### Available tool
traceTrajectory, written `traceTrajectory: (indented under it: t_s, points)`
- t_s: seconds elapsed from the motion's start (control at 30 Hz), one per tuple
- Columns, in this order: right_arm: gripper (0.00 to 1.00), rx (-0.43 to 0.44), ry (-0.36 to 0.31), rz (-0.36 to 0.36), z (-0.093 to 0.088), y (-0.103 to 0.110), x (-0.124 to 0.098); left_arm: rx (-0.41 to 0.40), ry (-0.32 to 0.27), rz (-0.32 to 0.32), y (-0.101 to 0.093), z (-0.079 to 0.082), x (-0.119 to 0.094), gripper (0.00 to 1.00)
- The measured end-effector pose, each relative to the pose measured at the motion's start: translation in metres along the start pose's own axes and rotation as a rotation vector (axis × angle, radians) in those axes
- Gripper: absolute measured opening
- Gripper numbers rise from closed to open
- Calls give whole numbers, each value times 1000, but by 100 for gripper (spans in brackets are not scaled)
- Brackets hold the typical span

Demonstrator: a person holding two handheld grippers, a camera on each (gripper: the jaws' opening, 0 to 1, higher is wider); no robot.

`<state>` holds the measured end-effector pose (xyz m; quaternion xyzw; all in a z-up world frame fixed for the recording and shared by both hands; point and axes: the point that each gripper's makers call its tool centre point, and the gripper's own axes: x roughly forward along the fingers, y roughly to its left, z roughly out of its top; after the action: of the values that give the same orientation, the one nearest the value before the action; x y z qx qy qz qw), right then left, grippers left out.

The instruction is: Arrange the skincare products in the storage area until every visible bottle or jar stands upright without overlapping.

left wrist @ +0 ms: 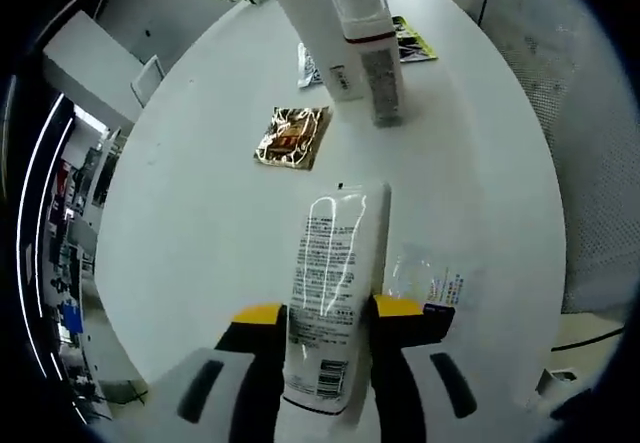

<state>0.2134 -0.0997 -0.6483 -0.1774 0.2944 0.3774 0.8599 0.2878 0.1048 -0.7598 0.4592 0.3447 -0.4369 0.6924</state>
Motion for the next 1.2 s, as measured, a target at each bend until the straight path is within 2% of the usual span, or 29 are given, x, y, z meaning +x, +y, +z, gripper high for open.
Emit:
traceTrajectory:
  t_s: [0.17,0.47,0.7,0.73,0.77,0.97,1.07,1.2]
  points:
    - [94,1,5,5,0,1,1,12,4,-8,-1,1,0,27]
    - [94,-1,8,11,-1,2,2,51,45,-54,-1,3,4,27]
    - [94,3,13,11,-3,1,2,25,51,-115,-1,3,8,27]
    - [94,3,15,12,-4,1,3,-21,58,-134,-2,1,9,26]
    - [94,3,15,12,-4,1,3,-28,57,-138,-2,1,9,26]
    - [94,25,11,29,-6,4,10,-63,33,-172,-1,2,10,25]
    - [94,51,0,52,-7,9,13,7,-30,-168,-3,7,10,25]
    - [94,57,4,56,-10,11,16,-17,-55,-136,-3,6,8,24]
